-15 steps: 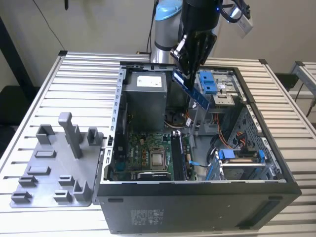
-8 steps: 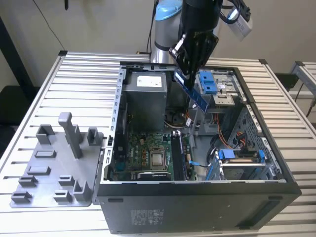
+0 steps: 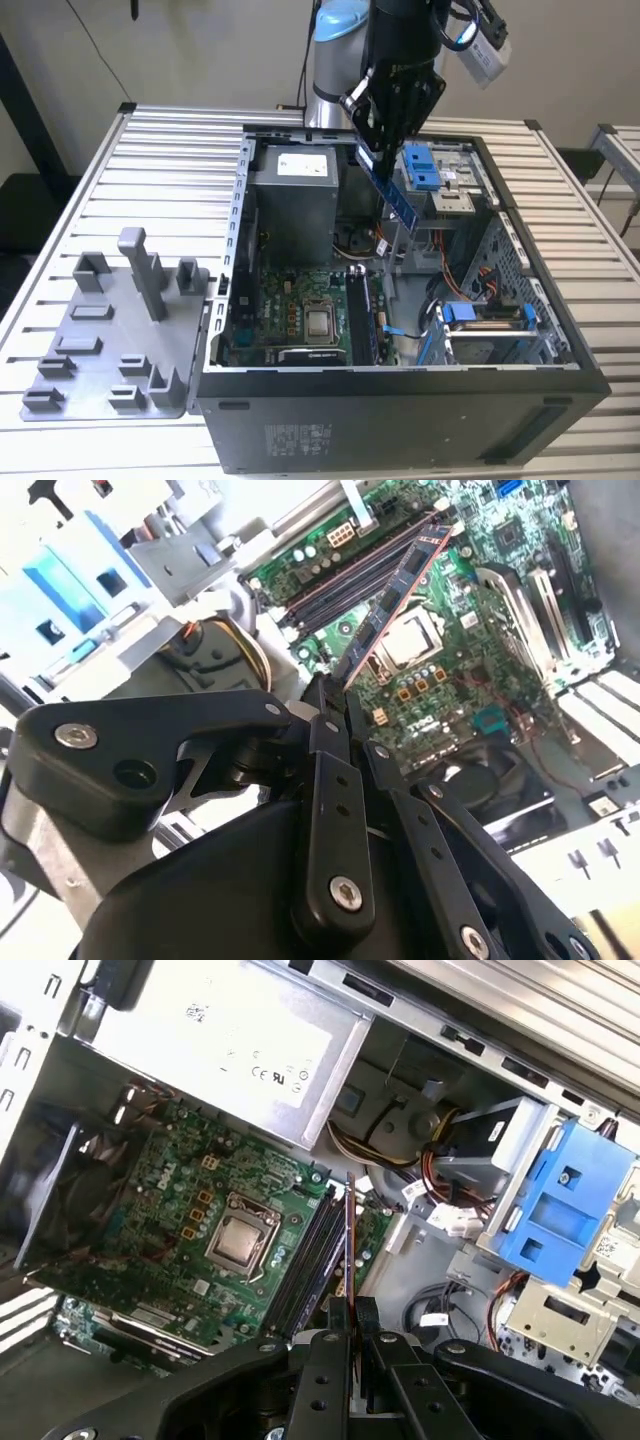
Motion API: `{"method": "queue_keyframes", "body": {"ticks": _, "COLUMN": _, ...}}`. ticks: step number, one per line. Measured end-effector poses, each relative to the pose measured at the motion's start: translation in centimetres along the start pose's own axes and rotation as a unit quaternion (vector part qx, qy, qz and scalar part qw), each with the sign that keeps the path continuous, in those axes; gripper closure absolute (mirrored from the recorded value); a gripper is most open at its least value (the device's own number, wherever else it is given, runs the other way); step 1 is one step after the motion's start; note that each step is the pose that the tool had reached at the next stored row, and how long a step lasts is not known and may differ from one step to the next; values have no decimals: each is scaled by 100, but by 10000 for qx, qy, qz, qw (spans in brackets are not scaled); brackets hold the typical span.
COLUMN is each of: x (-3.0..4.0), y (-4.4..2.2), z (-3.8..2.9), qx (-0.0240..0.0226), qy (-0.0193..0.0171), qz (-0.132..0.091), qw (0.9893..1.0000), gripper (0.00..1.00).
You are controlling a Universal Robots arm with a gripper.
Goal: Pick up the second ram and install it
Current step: 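Insert the second ram into the second slot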
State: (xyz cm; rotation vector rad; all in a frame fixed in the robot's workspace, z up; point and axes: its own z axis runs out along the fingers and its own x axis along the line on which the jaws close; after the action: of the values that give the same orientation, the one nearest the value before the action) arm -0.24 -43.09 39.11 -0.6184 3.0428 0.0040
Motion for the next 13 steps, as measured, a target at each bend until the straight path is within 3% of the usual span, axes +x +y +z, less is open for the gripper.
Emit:
{"method": "queue_keyframes", "body": {"ticks": 7, "x": 0, "y": 0, "z": 7, "qx": 17, "qy": 2, "qz": 475, "qw": 9989, "gripper": 86}}
{"method": "queue_keyframes", "body": {"ticks": 13, "x": 1, "y": 0, "z": 14, "qx": 32, "qy": 4, "qz": 886, "qw": 9961, "gripper": 86}}
